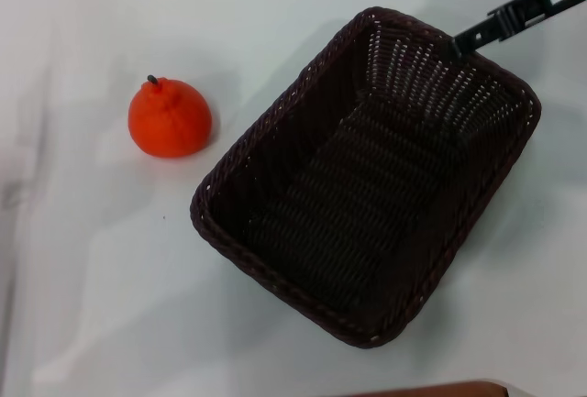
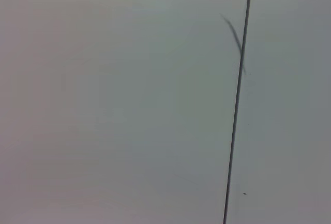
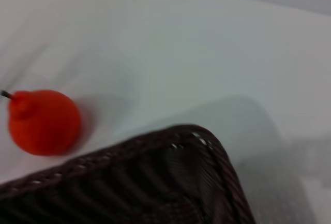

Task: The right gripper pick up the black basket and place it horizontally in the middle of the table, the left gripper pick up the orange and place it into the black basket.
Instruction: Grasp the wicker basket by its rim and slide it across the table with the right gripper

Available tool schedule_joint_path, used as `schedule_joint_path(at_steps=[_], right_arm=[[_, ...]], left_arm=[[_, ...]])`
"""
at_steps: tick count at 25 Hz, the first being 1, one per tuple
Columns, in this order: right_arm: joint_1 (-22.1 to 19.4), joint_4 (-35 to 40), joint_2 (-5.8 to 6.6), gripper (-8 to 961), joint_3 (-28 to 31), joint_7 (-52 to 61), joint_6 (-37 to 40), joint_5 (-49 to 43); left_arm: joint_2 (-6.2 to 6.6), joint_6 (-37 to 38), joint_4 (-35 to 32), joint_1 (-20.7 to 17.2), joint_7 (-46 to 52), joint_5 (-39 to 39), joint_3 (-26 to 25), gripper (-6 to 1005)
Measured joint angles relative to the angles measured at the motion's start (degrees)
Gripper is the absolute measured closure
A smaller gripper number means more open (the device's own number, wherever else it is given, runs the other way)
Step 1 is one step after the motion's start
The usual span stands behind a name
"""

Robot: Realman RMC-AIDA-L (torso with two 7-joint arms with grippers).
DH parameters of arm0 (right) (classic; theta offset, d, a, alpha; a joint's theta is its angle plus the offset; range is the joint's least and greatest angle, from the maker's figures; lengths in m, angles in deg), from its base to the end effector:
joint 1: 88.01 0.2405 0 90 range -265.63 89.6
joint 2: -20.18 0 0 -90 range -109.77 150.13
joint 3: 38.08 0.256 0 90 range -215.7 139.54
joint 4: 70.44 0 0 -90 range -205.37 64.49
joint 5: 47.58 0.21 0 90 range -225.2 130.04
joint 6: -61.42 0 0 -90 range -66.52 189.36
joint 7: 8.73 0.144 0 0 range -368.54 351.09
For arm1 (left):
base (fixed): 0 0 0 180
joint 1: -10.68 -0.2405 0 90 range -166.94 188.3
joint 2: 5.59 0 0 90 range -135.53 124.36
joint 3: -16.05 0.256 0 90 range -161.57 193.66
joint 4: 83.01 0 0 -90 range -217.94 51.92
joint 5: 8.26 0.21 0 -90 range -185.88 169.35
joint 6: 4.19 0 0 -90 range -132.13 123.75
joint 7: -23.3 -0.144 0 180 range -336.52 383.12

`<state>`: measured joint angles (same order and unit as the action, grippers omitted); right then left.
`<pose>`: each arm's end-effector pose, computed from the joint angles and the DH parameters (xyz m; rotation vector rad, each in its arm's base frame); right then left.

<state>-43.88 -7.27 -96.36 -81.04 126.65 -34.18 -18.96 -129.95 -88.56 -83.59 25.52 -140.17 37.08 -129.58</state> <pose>0.2150 0.3906 0.0719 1.3416 2.6785 0.5303 -0.3611 0.2402 -0.0115 -1.4011 -0.6279 -0.7909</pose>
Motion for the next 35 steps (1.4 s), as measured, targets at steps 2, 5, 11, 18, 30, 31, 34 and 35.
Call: schedule_joint_path(at_steps=[2, 5, 11, 18, 30, 31, 34, 35], right_arm=[[0.1, -1.7, -0.11, 69, -0.4, 0.6, 1.7, -1.4], [0.2, -2.9, -0.79, 70, -0.6, 1.2, 4.3, -3.6], [-0.2, -4.9, -2.04, 88, -0.7, 0.7, 9.2, -3.7], [0.5, -9.3, -2.05, 259, -1.8, -0.8, 11.2, -3.7], [-0.6, -7.9, -2.61, 745, -1.3, 0.6, 12.0, 0.0], [-1.0, -7.6, -2.66, 747, -0.9, 1.4, 12.0, 0.5], [-2.7, -6.3, -2.85, 753, -0.2, 4.0, 11.8, 2.7], [-3.6, -5.8, -2.89, 755, -0.1, 5.1, 11.8, 4.3]], left_arm=[[0.00, 0.1, 0.1, 0.0, 0.0, 0.0, 0.0, 92], [0.00, 0.1, 0.5, -0.1, 0.0, 0.0, 0.0, 92], [0.00, 0.7, 0.6, 0.1, 0.0, 0.0, 0.0, 91], [-0.09, 1.4, 0.5, 0.3, 0.0, 0.0, 0.0, 91], [-0.10, 1.0, 0.6, 0.2, 0.0, 0.3, 0.4, 91], [-0.06, 0.8, 1.0, 0.3, 0.0, 0.4, 0.4, 91], [-0.04, 0.8, 1.8, 0.6, 0.0, 0.4, 0.4, 91], [0.03, 0.8, 2.6, 1.1, 0.0, 0.4, 0.5, 91]])
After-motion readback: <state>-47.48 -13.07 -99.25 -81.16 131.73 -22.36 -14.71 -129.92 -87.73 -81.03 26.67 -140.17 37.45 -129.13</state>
